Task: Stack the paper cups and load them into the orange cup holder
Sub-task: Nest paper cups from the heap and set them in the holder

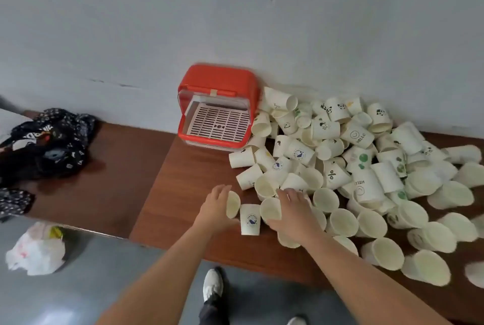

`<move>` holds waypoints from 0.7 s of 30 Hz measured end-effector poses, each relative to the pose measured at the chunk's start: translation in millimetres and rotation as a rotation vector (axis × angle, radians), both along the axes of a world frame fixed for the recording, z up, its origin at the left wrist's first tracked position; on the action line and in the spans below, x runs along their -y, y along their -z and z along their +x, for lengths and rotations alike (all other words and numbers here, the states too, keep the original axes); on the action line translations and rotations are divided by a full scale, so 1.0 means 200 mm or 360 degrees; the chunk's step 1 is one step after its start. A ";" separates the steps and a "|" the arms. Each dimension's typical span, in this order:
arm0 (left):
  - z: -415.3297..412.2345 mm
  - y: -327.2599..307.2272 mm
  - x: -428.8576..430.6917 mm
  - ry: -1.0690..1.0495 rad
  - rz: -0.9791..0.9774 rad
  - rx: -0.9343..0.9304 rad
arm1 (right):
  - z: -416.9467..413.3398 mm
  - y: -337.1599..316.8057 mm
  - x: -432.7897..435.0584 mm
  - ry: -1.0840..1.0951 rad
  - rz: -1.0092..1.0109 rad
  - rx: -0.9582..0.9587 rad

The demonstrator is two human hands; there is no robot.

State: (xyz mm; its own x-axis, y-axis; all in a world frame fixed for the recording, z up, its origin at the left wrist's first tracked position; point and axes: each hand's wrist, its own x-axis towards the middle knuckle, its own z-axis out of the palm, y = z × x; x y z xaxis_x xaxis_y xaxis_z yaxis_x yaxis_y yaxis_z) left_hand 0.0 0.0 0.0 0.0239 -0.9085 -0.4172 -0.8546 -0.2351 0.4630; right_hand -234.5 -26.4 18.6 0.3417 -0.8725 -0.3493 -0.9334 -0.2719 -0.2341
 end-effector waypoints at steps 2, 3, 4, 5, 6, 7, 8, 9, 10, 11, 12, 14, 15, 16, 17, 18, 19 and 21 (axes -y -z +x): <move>0.02 0.05 0.07 0.0228 0.0009 0.0045 | 0.06 0.03 0.02 0.0008 -0.0017 -0.0074; 0.03 0.08 0.09 0.0312 -0.0015 0.0089 | 0.08 0.05 0.02 0.0021 -0.0024 -0.0108; 0.05 0.10 0.11 0.0373 -0.0050 0.0141 | 0.10 0.06 0.02 0.0021 -0.0050 -0.0139; 0.06 0.13 0.14 0.0437 -0.0104 0.0187 | 0.11 0.08 0.02 0.0033 -0.0059 -0.0176; 0.08 0.15 0.16 0.0499 -0.0159 0.0210 | 0.13 0.09 0.02 0.0040 -0.0072 -0.0204; 0.10 0.17 0.18 0.0559 -0.0183 0.0215 | 0.15 0.10 0.03 0.0057 -0.0085 -0.0231; 0.12 0.18 0.21 0.0615 -0.0188 0.0196 | 0.16 0.10 0.03 0.0084 -0.0109 -0.0235; 0.14 0.19 0.23 0.0668 -0.0178 0.0174 | 0.17 0.10 0.03 0.0098 -0.0103 -0.0250; 0.16 0.20 0.25 0.0715 -0.0175 0.0153 | 0.18 0.10 0.03 0.0107 -0.0090 -0.0261; 0.17 0.20 0.26 0.0746 -0.0174 0.0137 | 0.19 0.10 0.02 0.0120 -0.0063 -0.0282; 0.18 0.20 0.28 0.0752 -0.0176 0.0105 | 0.20 0.10 0.02 0.0131 -0.0048 -0.0289; 0.21 0.18 0.30 0.0714 -0.0205 0.0041 | 0.21 0.10 0.00 0.0148 -0.0044 -0.0328; 0.22 0.17 0.31 0.0701 -0.0225 0.0019 | 0.21 0.10 0.00 0.0151 -0.0065 -0.0356; 0.24 0.17 0.33 0.0691 -0.0244 0.0007 | 0.21 0.10 -0.01 0.0160 -0.0091 -0.0379; 0.25 0.16 0.34 0.0686 -0.0253 0.0000 | 0.22 0.09 -0.01 0.0165 -0.0089 -0.0431; 0.26 0.14 0.34 0.0681 -0.0258 -0.0015 | 0.23 0.08 -0.01 0.0177 -0.0107 -0.0454; 0.27 0.13 0.35 0.0667 -0.0256 -0.0032 | 0.23 0.06 -0.01 0.0192 -0.0097 -0.0457; 0.28 0.09 0.37 0.0599 -0.0237 -0.0105 | 0.23 -0.01 -0.01 0.0214 -0.0038 -0.0384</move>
State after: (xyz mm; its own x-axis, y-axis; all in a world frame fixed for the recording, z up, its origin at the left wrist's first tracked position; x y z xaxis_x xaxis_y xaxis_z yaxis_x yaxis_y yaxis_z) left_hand 56.7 -73.7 -18.0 -0.3443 -0.8993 -0.2698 -0.8354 0.1623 0.5251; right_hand -187.9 -25.2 19.7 0.1319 -0.9132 -0.3855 -0.9894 -0.1448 0.0044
